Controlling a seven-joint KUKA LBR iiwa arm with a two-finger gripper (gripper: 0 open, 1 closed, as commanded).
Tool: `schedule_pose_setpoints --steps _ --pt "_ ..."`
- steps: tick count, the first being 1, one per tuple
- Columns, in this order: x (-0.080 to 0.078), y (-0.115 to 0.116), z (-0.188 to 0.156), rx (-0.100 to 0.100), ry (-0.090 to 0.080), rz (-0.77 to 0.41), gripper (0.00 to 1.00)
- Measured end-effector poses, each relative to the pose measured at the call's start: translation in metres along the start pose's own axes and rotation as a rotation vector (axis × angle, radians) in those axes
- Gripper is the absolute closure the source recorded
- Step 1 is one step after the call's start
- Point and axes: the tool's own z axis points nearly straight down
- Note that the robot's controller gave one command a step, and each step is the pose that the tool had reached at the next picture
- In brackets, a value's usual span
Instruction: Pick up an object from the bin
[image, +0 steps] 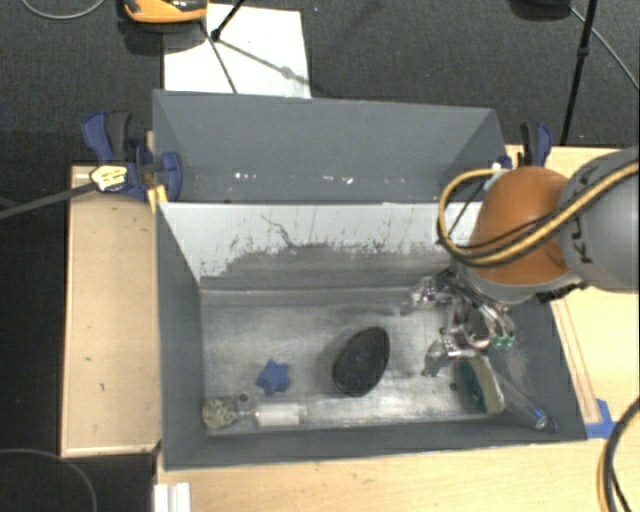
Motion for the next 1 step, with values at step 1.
schedule_pose_setpoints --steps 1 --pt "-0.0382 0.0486 -0.0485 0.001 -0.015 0.058 0.00"
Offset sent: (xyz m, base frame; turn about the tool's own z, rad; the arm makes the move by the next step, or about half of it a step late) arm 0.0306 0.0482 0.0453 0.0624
